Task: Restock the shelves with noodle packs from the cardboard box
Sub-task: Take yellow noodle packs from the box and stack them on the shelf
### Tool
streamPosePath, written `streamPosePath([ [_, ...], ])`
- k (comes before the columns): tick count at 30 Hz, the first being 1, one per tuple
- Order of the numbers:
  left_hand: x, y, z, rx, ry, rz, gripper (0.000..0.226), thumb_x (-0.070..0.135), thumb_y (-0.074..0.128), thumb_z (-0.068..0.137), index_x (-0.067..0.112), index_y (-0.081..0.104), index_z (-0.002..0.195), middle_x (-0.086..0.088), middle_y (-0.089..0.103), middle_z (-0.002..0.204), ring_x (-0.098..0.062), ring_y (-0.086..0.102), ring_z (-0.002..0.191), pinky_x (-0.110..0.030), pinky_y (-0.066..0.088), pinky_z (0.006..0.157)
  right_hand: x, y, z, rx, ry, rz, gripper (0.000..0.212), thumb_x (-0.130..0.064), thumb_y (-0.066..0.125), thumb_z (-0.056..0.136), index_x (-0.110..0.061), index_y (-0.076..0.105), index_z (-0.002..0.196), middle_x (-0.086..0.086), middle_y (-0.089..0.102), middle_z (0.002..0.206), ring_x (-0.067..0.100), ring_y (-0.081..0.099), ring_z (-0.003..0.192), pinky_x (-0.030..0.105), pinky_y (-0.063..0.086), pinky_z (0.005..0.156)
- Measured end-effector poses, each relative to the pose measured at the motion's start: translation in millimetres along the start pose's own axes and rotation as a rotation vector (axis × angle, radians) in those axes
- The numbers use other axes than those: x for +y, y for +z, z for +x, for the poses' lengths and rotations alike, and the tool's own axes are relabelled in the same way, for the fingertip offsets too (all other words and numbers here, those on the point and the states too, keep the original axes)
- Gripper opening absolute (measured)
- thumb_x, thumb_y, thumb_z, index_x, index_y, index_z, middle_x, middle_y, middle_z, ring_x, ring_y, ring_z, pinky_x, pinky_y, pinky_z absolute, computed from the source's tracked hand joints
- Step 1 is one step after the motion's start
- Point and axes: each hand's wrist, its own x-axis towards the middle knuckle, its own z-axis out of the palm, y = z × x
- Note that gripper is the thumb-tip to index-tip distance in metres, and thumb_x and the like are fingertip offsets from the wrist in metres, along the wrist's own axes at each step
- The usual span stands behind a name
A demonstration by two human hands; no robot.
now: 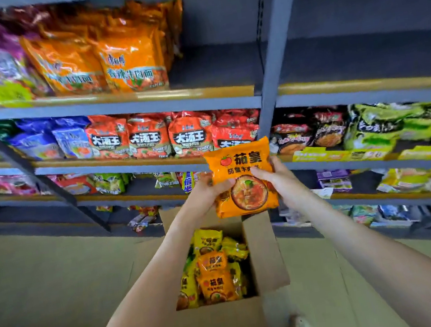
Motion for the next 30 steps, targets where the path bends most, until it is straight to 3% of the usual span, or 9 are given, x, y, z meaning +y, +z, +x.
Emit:
streamPosePath([
  [2, 12, 17, 2, -0.004, 0.027, 0.037, 0.05, 0.032, 0.076, 0.079, 0.014, 0.056, 0.121, -0.006, 0.069, 0.114, -0.025, 0.066, 0.104, -0.05, 0.051, 0.094, -13, -18, -6, -0.025, -0.074, 0.0, 0.053, -0.029, 0.069, 0.085, -0.027, 0.045, 0.132, 0.0, 0.064, 0.119, 0.018, 0.068, 0.096, 0.035, 0.058, 0.073],
  [5, 29, 46, 7, -0.01, 0.063, 0.05, 0.037, 0.029, 0.071, 0.084, 0.023, 0.054, 0.117, -0.003, 0.067, 0.117, -0.022, 0.065, 0.103, -0.044, 0.053, 0.088, -33, -47, -13, -0.014, -0.159, -0.023, 0.056, -0.026, 0.069, 0.085, -0.024, 0.041, 0.134, -0.003, 0.063, 0.115, 0.014, 0.067, 0.094, 0.03, 0.056, 0.068],
  [9, 45, 93, 16, -0.019, 0.102, -0.008, 0.063, 0.032, 0.071, 0.082, 0.021, 0.04, 0.136, -0.004, 0.058, 0.13, -0.025, 0.06, 0.111, -0.048, 0.052, 0.091, -48, -95, -17, 0.019, -0.23, -0.034, 0.056, -0.023, 0.07, 0.085, -0.023, 0.04, 0.132, -0.004, 0.061, 0.117, 0.013, 0.064, 0.099, 0.029, 0.054, 0.071],
  [13, 48, 153, 24, -0.029, 0.116, -0.062, 0.076, 0.04, 0.073, 0.075, 0.023, 0.038, 0.14, -0.006, 0.061, 0.127, -0.024, 0.064, 0.107, -0.043, 0.057, 0.082, -55, -151, -23, 0.028, -0.248, -0.014, 0.029, -0.027, 0.064, 0.091, -0.037, 0.045, 0.111, -0.012, 0.06, 0.11, 0.005, 0.063, 0.091, 0.024, 0.053, 0.067],
  [16, 56, 189, 33, -0.004, 0.112, -0.074, 0.065, 0.036, 0.074, 0.079, 0.02, 0.041, 0.132, -0.004, 0.064, 0.118, -0.024, 0.065, 0.103, -0.046, 0.054, 0.088, -58, -191, -23, 0.056, -0.246, 0.011, 0.019, -0.03, 0.059, 0.093, -0.031, 0.053, 0.111, -0.013, 0.062, 0.106, -0.004, 0.062, 0.081, 0.013, 0.049, 0.058],
  [19, 70, 219, 46, -0.017, 0.146, -0.017, 0.074, 0.039, 0.078, 0.074, 0.018, 0.044, 0.136, -0.004, 0.067, 0.118, -0.025, 0.066, 0.104, -0.05, 0.05, 0.094, -70, -224, -24, 0.084, -0.281, 0.01, 0.008, -0.028, 0.058, 0.094, -0.029, 0.055, 0.101, -0.013, 0.062, 0.1, 0.0, 0.063, 0.084, 0.011, 0.048, 0.057],
  [23, 94, 267, 62, -0.043, 0.234, 0.027, 0.048, 0.034, 0.071, 0.082, 0.021, 0.054, 0.125, -0.006, 0.069, 0.114, -0.027, 0.068, 0.1, -0.052, 0.054, 0.087, -91, -265, -20, 0.145, -0.365, 0.031, 0.014, -0.029, 0.06, 0.093, -0.03, 0.054, 0.107, -0.01, 0.064, 0.106, 0.005, 0.066, 0.09, 0.018, 0.053, 0.066],
  [26, 107, 302, 77, -0.052, 0.283, -0.01, 0.038, 0.027, 0.066, 0.088, 0.017, 0.055, 0.123, -0.008, 0.07, 0.11, -0.025, 0.07, 0.093, -0.04, 0.059, 0.07, -109, -295, -16, 0.17, -0.407, -0.012, 0.018, -0.034, 0.058, 0.094, -0.029, 0.052, 0.11, -0.007, 0.064, 0.11, 0.011, 0.066, 0.096, 0.028, 0.057, 0.077],
  [30, 128, 345, 99, -0.051, 0.308, -0.043, 0.041, 0.028, 0.068, 0.086, 0.012, 0.055, 0.122, -0.013, 0.07, 0.11, -0.03, 0.071, 0.09, -0.046, 0.059, 0.071, -133, -331, -15, 0.309, -0.481, -0.079, 0.034, -0.033, 0.054, 0.096, -0.022, 0.04, 0.124, -0.01, 0.054, 0.105, 0.0, 0.058, 0.09, 0.009, 0.049, 0.063],
])
